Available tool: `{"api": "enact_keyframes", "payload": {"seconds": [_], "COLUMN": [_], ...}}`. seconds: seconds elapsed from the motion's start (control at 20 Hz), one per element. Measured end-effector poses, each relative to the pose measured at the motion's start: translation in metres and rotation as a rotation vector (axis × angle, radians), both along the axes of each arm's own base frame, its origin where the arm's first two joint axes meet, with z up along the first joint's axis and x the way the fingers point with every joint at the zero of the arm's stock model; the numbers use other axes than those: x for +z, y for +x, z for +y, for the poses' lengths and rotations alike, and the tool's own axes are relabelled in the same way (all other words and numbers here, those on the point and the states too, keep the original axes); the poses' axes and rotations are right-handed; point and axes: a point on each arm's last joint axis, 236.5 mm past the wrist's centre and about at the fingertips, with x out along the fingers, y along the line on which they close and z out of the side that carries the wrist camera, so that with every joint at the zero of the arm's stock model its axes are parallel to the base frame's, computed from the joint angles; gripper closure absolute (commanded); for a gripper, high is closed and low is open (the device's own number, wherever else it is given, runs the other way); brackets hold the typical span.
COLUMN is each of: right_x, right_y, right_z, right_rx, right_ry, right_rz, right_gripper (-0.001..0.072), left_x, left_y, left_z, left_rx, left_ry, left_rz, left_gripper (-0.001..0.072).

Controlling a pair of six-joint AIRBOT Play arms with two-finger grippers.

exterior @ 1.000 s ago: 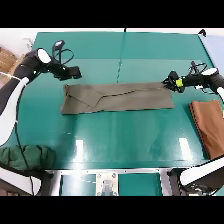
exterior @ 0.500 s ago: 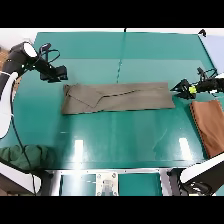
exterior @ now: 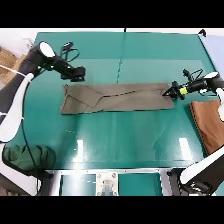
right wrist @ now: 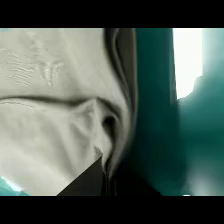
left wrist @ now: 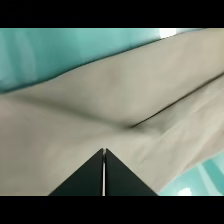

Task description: Fold the shirts.

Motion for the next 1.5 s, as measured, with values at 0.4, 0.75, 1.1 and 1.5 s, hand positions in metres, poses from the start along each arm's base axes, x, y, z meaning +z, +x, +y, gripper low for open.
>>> {"api": "enact_keyframes", "payload": {"seconds": [0.4, 0.75, 1.1, 1.5], "right_x": [0.184, 0.258, 0.248, 0.245], "right_y": [-0.024, -0.061, -0.055, -0.031], "right_z": [0.045, 0.089, 0.101, 0.234], "right_rx": [0.144, 0.229, 0.195, 0.255], "right_ry": [-0.057, -0.097, -0.084, 0.017], "right_rz": [-0.244, -0.372, -0.358, -0.435], "right_gripper": [0.0692, 0.0692, 0.0692, 0.0692], "left_x": [-0.045, -0.071, -0.029, 0.056], "left_y": [-0.036, -0.058, -0.034, 0.002], "left_z": [-0.185, -0.273, -0.239, -0.039], "left_rx": [-0.137, -0.101, -0.163, -0.157], "left_ry": [-0.175, -0.347, -0.398, -0.315], "left_rz": [-0.044, 0.011, 0.076, 0.13], "left_gripper": [0.0683, 0.0682, 0.0683, 0.0683]}}
